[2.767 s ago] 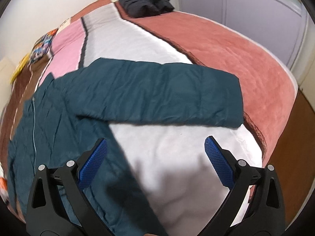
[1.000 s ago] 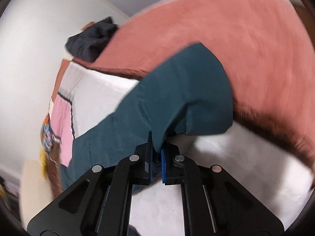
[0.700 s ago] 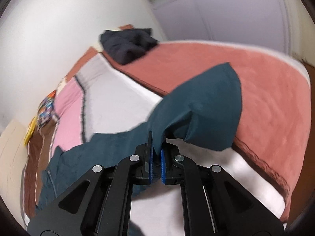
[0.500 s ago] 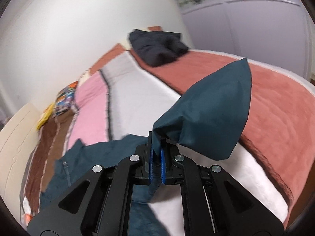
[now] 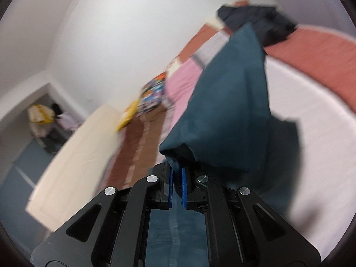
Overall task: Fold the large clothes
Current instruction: 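Grasp the sleeve cuff with the right gripper and lift it, then fold the held sleeve across the jacket body toward the zipper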
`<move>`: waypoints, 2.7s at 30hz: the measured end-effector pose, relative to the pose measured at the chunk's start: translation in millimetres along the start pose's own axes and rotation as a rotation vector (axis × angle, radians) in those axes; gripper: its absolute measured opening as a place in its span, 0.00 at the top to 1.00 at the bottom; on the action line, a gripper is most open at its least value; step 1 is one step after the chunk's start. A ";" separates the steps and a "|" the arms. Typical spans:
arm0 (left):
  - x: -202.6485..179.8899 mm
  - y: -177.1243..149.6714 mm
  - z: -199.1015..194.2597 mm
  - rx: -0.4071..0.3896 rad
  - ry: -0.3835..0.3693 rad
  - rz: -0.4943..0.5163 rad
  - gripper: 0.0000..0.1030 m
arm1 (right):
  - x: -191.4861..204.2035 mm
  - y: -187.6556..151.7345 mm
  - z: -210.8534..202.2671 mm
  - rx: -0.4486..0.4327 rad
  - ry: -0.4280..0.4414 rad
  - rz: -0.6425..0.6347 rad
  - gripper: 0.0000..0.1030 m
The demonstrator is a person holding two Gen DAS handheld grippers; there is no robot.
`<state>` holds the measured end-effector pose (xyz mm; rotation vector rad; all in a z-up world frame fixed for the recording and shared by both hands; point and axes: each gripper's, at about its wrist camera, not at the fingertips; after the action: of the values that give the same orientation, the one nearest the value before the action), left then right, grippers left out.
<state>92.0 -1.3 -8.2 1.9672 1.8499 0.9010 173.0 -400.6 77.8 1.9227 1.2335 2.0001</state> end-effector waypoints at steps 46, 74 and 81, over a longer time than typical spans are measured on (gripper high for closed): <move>98.5 1.0 33.5 0.006 0.032 -0.214 0.27 | 74.1 -230.4 261.8 0.726 -0.010 -0.357 0.46; -38.5 119.2 167.6 0.112 0.138 -0.085 0.32 | -106.5 -69.7 135.1 0.401 -0.446 -0.005 0.76; -31.0 107.1 182.8 0.131 0.153 -0.071 0.32 | -132.2 -91.1 150.4 0.519 -0.488 -0.045 0.75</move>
<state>289.7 -8.5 -90.0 1.9414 2.0998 0.9559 289.9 -346.7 -100.6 2.3691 1.7232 1.1337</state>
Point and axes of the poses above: each gripper's, at about its wrist camera, not at the fingertips, and z roughly the way its jaws point, x to its left, y to its top, and after that the axes turned 15 degrees about y, right-handed
